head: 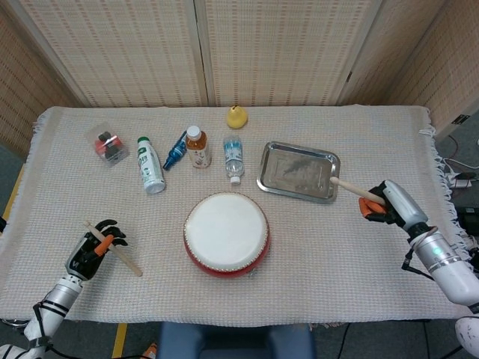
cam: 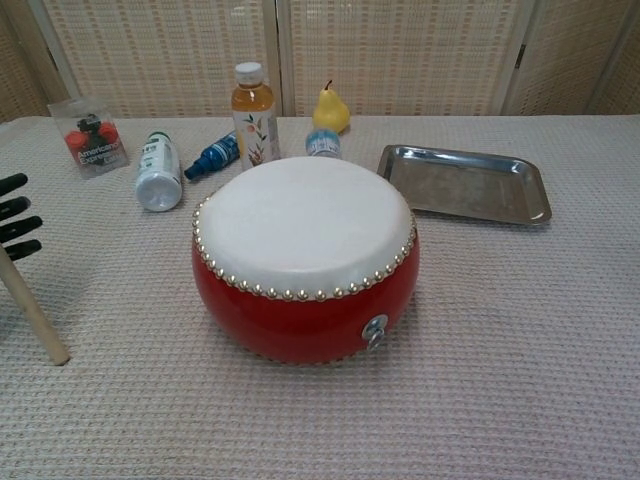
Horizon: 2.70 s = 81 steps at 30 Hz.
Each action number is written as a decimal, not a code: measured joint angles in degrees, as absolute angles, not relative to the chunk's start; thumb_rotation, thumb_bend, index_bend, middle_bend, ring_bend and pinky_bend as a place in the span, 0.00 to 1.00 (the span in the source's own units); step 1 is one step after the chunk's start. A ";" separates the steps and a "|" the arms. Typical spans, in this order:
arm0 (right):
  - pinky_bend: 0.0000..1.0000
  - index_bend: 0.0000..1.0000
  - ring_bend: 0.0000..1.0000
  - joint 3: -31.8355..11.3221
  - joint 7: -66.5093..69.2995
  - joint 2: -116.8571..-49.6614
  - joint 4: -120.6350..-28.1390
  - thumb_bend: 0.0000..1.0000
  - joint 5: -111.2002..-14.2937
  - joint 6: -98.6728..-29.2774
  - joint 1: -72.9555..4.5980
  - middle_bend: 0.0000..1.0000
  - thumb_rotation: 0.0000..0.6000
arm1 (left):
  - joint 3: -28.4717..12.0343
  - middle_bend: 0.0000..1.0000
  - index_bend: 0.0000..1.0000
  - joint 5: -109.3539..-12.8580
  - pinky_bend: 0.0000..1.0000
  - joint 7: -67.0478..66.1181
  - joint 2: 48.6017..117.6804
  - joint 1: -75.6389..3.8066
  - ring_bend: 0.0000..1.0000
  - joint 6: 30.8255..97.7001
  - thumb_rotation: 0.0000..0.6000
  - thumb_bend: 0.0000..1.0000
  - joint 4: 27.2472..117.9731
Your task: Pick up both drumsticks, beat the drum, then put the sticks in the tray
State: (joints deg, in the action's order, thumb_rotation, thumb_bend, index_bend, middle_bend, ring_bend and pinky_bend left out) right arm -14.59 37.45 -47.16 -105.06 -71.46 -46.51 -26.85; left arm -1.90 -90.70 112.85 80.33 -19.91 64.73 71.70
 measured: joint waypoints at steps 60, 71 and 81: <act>1.00 1.00 1.00 -13.98 43.29 -46.51 -103.81 0.78 -74.37 -50.48 -25.42 1.00 1.00 | 0.29 0.86 0.75 -85.64 0.80 72.53 88.46 -17.46 0.76 67.20 0.79 0.29 76.25; 1.00 1.00 1.00 -13.85 43.78 -46.54 -103.49 0.78 -74.51 -50.64 -25.38 1.00 1.00 | 0.34 0.87 0.77 -85.09 0.80 70.40 90.53 -17.37 0.77 66.28 0.83 0.30 74.58; 1.00 1.00 1.00 -13.83 43.69 -46.85 -103.29 0.78 -74.14 -50.51 -25.60 1.00 1.00 | 0.50 0.91 0.81 -84.85 0.86 69.51 92.01 -17.16 0.80 65.63 0.90 0.31 73.29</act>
